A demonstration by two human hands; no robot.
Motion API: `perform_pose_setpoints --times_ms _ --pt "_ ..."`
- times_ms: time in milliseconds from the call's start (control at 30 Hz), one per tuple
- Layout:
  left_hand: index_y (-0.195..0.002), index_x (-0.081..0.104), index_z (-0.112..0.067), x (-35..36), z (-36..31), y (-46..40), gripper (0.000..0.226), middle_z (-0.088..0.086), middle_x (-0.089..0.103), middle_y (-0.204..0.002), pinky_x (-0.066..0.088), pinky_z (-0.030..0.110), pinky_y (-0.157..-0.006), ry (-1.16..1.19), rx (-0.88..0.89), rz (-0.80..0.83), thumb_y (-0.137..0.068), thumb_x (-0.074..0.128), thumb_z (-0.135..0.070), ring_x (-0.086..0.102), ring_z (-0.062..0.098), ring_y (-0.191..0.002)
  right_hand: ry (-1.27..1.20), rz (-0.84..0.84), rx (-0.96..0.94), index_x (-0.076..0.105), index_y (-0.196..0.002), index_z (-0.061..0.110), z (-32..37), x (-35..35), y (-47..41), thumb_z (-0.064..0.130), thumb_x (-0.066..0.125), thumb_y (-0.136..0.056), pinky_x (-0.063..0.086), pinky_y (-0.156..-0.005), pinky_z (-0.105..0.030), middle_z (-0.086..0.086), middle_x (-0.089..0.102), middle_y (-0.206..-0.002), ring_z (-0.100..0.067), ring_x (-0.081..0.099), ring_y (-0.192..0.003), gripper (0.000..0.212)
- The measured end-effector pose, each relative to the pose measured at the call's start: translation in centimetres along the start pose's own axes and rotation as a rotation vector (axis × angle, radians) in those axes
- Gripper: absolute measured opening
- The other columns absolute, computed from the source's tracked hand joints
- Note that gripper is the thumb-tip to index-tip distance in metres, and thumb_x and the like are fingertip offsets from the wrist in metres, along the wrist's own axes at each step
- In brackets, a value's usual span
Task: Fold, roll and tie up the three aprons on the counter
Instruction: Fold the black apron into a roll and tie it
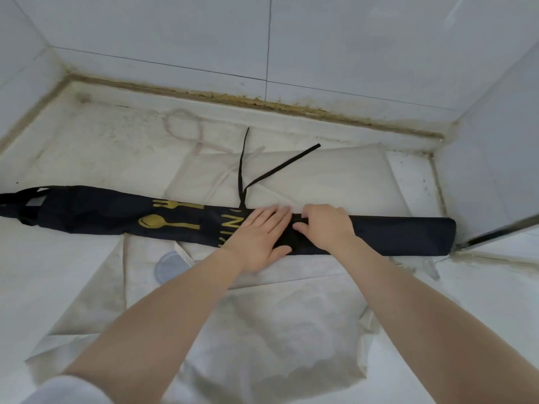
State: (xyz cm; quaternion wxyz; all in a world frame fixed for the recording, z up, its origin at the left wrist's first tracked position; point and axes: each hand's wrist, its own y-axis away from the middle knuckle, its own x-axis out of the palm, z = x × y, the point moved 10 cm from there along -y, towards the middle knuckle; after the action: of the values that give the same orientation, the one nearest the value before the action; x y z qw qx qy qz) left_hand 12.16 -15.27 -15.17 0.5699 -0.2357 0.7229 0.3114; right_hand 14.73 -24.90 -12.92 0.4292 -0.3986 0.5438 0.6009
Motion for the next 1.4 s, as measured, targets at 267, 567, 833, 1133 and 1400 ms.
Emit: perform_pose_setpoints --times_ms 267,567,833,1133,1400 --pt "-0.15 0.007 -0.015 0.0 0.2 0.2 0.08 -0.001 0.005 -0.158 -0.01 0.027 -0.114 0.029 -0.042 -0.02 -0.082 -0.001 -0.055 0.002 0.017 -0.146 0.01 0.102 0.122 0.06 -0.103 0.024 -13.3 -0.6 4.2 0.031 0.046 -0.096 0.04 -0.085 -0.031 0.001 0.062 -0.108 -0.02 0.056 -0.101 0.017" --pt "-0.136 0.04 -0.013 -3.6 -8.3 -6.8 0.043 0.006 0.039 -0.14 0.014 0.036 -0.111 0.071 0.006 -0.171 -0.096 0.04 -0.026 0.035 0.026 -0.129 0.02 -0.011 0.054 0.055 -0.106 0.011 -14.1 -0.4 3.1 0.024 0.034 -0.101 0.038 -0.07 -0.033 -0.007 0.061 -0.105 -0.026 0.057 -0.094 0.025" --pt "-0.12 0.048 -0.011 -1.6 -12.0 -10.1 0.037 0.001 0.034 -0.139 0.013 0.028 -0.106 0.295 0.006 -0.155 -0.096 0.045 -0.039 0.027 0.018 -0.13 0.111 -0.123 0.096 0.053 -0.118 0.016 -15.1 -0.8 3.1 0.039 0.042 -0.097 0.033 -0.095 -0.035 -0.006 0.051 -0.122 -0.026 0.045 -0.115 0.033" --pt "-0.134 0.039 -0.023 -1.3 -12.0 -10.0 0.049 -0.003 0.029 -0.14 0.009 0.026 -0.11 0.266 -0.042 -0.092 -0.092 0.049 -0.046 0.023 0.015 -0.134 0.028 -0.16 0.273 0.051 -0.117 0.01 -21.8 -1.8 5.5 0.035 0.046 -0.097 0.036 -0.095 -0.035 -0.01 0.048 -0.121 -0.028 0.046 -0.111 0.032" --pt "-0.146 0.02 -0.041 -1.5 -12.7 -10.7 0.056 0.003 0.025 -0.14 0.015 0.036 -0.11 0.042 -0.062 -0.041 -0.094 0.038 -0.051 0.02 0.022 -0.131 -0.243 0.025 0.349 0.038 -0.057 0.009 -22.8 -2.1 4.6 0.026 0.057 -0.087 0.03 -0.048 -0.026 -0.004 0.041 -0.059 -0.02 0.043 -0.055 0.039"
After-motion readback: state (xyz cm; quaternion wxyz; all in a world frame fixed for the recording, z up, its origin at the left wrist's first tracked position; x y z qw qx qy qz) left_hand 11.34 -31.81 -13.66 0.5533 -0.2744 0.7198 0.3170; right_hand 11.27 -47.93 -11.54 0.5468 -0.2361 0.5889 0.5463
